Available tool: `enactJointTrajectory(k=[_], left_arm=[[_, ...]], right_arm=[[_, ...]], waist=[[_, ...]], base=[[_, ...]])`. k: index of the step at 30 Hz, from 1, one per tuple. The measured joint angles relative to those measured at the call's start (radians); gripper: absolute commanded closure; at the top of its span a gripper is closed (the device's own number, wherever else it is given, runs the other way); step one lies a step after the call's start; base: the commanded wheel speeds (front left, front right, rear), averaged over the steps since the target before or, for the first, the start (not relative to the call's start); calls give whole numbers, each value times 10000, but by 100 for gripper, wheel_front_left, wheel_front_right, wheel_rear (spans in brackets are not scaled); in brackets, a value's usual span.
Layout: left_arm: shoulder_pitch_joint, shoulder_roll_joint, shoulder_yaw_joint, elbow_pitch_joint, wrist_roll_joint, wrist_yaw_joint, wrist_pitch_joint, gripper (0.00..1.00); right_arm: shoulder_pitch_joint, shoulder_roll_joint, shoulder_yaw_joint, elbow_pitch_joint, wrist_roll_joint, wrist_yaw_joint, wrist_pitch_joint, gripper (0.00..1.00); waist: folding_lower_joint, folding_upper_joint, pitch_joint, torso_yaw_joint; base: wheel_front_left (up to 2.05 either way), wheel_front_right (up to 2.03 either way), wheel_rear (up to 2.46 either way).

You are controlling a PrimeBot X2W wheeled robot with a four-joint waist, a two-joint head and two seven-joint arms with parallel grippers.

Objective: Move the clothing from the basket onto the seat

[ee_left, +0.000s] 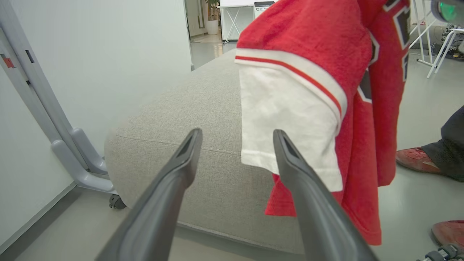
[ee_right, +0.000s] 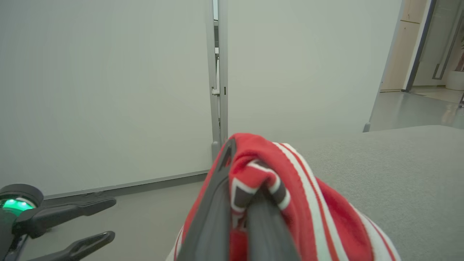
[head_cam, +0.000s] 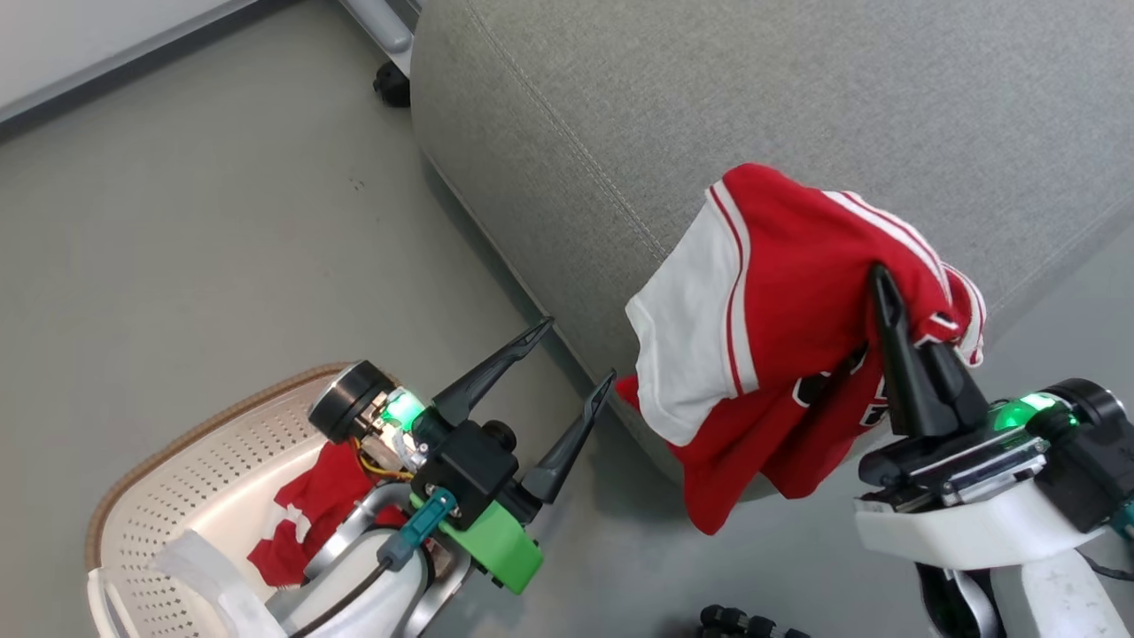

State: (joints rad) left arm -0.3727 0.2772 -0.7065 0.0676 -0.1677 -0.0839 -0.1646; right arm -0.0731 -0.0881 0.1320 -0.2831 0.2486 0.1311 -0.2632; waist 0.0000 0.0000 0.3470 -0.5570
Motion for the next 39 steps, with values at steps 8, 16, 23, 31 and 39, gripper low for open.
enactJointTrajectory(k=[8, 16, 23, 31, 39], left_arm=[[-692, 458, -314, -382, 134, -219, 656, 0], [-1096, 1149, -537, -1227, 387, -303, 1465, 0], [-1454, 1436, -792, -1739, 569, -353, 1812, 0], [-2087, 1258, -1045, -1737, 639, -385, 1693, 0], [-2130, 1083, -1014, -1294, 533, -205, 1177, 0]], right_arm=[[-1788, -276, -1210, -77, -15, 0, -2, 100], [-5097, -1499, -2504, 1283, 917, 2, -2, 100], [-6970, -2353, -2997, 3379, 1329, 2, -2, 100], [-7262, -2240, -2867, 6176, 1133, 2, -4, 100], [-6913, -1515, -3331, 7691, 558, 2, -2, 0]], waist=[[0, 0, 1031, -101], [1, 0, 2411, -69], [2, 0, 3634, 82], [2, 1, 4504, 689], [1, 0, 4484, 1279]], base=[[0, 0, 0], [0, 0, 0], [0, 0, 0], [0, 0, 0], [0, 0, 0]])
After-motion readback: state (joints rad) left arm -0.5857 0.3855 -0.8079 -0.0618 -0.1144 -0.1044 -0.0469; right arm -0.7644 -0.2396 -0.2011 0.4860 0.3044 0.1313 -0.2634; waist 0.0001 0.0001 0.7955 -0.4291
